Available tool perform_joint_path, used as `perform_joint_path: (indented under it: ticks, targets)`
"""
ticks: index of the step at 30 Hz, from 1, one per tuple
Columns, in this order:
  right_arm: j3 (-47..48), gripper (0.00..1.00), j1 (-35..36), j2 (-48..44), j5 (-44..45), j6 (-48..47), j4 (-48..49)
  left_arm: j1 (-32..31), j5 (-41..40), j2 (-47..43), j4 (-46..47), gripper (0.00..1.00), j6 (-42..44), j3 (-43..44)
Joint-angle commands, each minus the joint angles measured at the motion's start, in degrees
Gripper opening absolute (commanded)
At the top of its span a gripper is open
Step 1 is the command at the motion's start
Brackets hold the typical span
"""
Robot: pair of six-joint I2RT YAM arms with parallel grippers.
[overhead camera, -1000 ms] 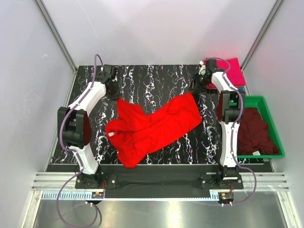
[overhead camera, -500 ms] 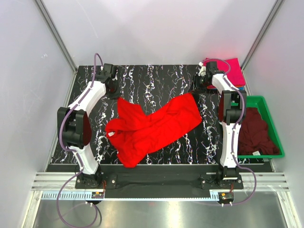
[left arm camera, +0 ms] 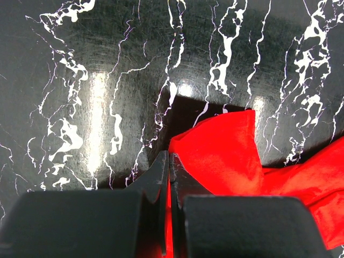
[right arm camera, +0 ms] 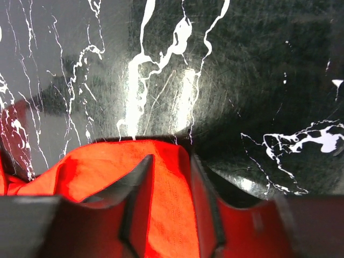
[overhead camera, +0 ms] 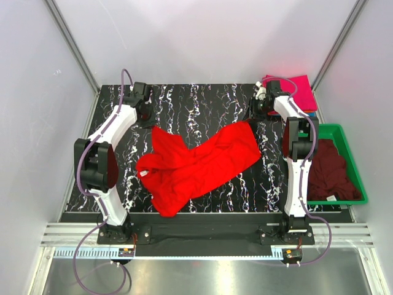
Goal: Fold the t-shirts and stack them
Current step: Flatten the tshirt out
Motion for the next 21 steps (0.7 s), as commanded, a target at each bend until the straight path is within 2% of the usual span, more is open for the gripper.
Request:
perform_joint_path:
  ticks: [1,3,8,12,16,19,21]
  targets:
    - [0.06,0.39,0.11,0.43,-1.01,-0.26,-1.45,0.28,-0.54,-1.35,1.58,0.00,-0.60,2.70]
    - [1.38,0.34,0.11,1.31,0.03,0.18,-2.07,0.28,-0.54,-1.52,1.67,0.00,-0.68,2.70]
    - [4.09,0.00,0.11,1.14,1.27,1.76,-1.54,0.28,-1.68,-1.44,0.80,0.00,-0.86,3.57]
    - [8.93,0.00,0.46,-3.59,4.78,5.97,-2.42,0.63,-8.17,-3.10,-1.75,0.00,-2.17,8.05]
    - [10.79,0.00,0.64,-15.36,9.52,12.99,0.21,1.86,-14.07,-5.82,-4.83,0.00,-4.73,20.93]
    - [10.17,0.00,0.64,-28.43,13.57,16.26,1.62,1.86,-19.16,-8.54,-6.50,0.00,-4.55,29.73]
    - [8.16,0.00,0.72,-35.73,15.77,18.36,2.75,1.86,-20.48,-11.43,-6.59,0.00,-3.06,32.83]
